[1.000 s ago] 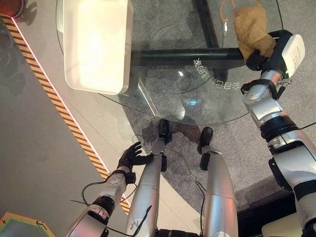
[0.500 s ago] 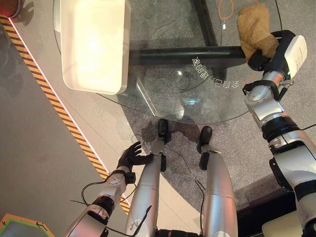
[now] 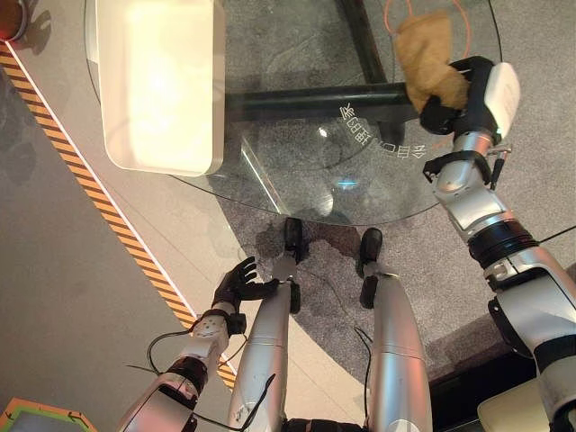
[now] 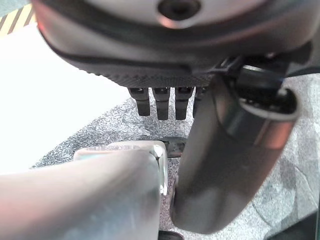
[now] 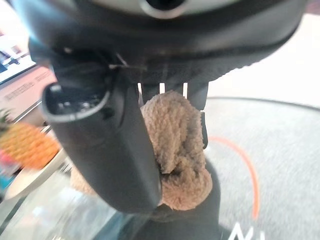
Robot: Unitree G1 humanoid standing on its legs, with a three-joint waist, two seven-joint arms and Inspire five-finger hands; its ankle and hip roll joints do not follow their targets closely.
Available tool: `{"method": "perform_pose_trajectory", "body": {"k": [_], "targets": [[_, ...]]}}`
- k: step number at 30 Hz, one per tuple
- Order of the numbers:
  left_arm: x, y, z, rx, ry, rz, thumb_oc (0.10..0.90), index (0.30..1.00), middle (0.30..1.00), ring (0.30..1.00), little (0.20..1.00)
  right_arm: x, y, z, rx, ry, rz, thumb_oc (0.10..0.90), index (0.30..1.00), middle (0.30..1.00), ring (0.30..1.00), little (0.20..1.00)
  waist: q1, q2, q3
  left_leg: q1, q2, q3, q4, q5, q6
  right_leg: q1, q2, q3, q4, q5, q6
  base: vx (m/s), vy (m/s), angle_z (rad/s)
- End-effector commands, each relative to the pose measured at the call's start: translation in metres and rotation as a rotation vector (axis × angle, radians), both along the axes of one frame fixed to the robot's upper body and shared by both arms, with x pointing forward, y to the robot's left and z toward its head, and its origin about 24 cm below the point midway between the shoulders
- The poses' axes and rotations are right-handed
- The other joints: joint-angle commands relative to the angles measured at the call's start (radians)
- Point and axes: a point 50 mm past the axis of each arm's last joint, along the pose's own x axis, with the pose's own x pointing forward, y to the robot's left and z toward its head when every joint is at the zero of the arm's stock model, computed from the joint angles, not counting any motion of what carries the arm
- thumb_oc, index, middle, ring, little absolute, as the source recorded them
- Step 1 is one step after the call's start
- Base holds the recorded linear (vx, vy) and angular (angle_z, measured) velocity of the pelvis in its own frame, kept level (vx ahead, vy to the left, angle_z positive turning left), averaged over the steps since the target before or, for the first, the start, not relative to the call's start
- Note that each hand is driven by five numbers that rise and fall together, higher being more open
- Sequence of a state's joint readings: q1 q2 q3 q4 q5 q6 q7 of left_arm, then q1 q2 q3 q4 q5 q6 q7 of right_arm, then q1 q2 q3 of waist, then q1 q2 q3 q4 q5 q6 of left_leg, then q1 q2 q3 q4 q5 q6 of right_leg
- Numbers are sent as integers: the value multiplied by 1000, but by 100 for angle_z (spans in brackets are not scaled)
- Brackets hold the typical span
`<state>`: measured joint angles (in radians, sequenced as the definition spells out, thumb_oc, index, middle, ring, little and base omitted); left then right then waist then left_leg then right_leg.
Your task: Wipe the table with a cloth and put it in the basket.
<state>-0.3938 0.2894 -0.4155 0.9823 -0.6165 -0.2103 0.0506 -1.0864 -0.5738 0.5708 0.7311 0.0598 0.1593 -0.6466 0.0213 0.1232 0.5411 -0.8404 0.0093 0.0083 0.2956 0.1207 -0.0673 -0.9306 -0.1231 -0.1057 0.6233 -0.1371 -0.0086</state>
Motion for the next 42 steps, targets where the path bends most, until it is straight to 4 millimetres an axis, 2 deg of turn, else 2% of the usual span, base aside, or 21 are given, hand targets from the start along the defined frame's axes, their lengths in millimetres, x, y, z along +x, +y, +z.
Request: {"method": "perform_pose_trajectory", "body": {"k": [1,4,7,11,19,25,34,42], "targets": [[-7,5,-9,3,25,29,800,900,900,900,900,-4,56,-4,-140,11,250,100,300,300,300,200,19,40,-21,15,-45,58,91,-108,51,28,43,-29,-105,53,3,0,0,0],[-6,1,-8,5,22,27,800,900,900,900,900,-6,75,-12,-214,44,318,100,300,300,300,200,23,40,-21,17,-46,62,87,-104,51,31,42,-34,-108,53,2,0,0,0],[-6,-1,-9,5,24,24,800,900,900,900,900,-9,84,-18,-235,63,345,100,300,300,300,200,23,40,-21,20,-46,62,86,-101,48,34,39,-34,-109,54,2,0,0,0],[-5,-3,-8,2,24,19,800,900,900,900,900,-10,89,-27,-193,93,375,100,300,300,300,200,22,44,-21,21,-48,63,85,-99,46,33,40,-31,-108,53,2,0,0,0],[-3,-7,-7,6,26,13,800,900,900,900,900,-17,105,-39,-237,135,463,100,300,300,300,200,18,35,-21,20,-45,67,82,-96,44,31,42,-33,-112,58,4,0,0,0],[-4,-8,-7,8,28,4,800,900,900,900,900,-18,109,-45,-226,163,495,100,300,300,300,200,17,35,-21,21,-46,67,80,-94,44,32,41,-31,-117,60,4,0,0,0],[-2,-11,-6,12,29,-4,800,900,900,900,900,-30,137,-56,-291,237,659,100,300,300,300,200,17,33,-21,21,-48,68,82,-92,44,30,40,-31,-117,63,2,0,0,0],[-1,-12,-5,15,28,-10,800,900,900,900,900,-35,149,-59,-303,265,729,100,300,300,300,200,22,30,-21,15,-48,68,86,-89,43,25,35,-36,-116,66,2,0,0,0]]}}
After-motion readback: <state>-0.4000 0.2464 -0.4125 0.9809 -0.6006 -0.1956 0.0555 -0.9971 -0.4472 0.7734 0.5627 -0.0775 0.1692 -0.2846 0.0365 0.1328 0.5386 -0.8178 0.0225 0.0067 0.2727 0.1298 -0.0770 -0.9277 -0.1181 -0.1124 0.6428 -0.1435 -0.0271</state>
